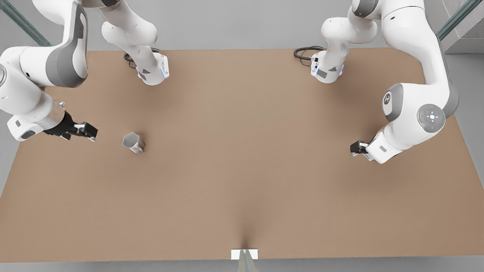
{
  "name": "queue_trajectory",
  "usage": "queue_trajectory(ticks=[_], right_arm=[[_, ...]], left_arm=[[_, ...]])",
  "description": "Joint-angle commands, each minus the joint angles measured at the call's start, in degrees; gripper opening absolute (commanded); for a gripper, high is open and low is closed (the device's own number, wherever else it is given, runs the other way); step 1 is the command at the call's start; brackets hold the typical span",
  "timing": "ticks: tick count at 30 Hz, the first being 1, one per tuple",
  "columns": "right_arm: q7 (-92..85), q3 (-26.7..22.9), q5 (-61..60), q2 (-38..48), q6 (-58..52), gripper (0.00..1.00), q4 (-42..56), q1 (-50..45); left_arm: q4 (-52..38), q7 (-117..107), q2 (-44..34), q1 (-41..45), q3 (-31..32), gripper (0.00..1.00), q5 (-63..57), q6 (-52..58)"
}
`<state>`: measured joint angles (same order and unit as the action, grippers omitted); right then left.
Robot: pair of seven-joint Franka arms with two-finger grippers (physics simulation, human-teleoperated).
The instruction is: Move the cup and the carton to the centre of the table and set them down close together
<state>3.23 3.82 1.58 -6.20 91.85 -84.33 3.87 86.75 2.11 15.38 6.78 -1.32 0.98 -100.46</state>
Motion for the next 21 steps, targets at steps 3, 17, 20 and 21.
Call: queue_trajectory(ticks=[3, 17, 20, 21], right_arm=[[0.29, 0.05, 0.09, 0.05, 0.09, 1.00, -0.22, -0.62], [6.08, 3.83, 2.28, 0.48, 16.96, 1.00, -29.22, -9.14], [6.09, 3.92, 2.46, 8.48, 22.15, 1.00, -39.94, -8.70], [6.17, 3.92, 2.46, 9.89, 23.20, 1.00, -42.23, -8.70]], left_arm=[[0.00, 0.00, 0.00, -0.10, 0.00, 1.00, -0.19, 0.00], [0.00, -0.18, 3.07, -0.10, -0.09, 1.00, -0.10, 0.00], [0.00, -0.09, 3.34, -0.10, -0.09, 1.00, -0.10, 0.00], [0.00, -0.09, 3.60, -0.10, -0.09, 1.00, -0.10, 0.00]])
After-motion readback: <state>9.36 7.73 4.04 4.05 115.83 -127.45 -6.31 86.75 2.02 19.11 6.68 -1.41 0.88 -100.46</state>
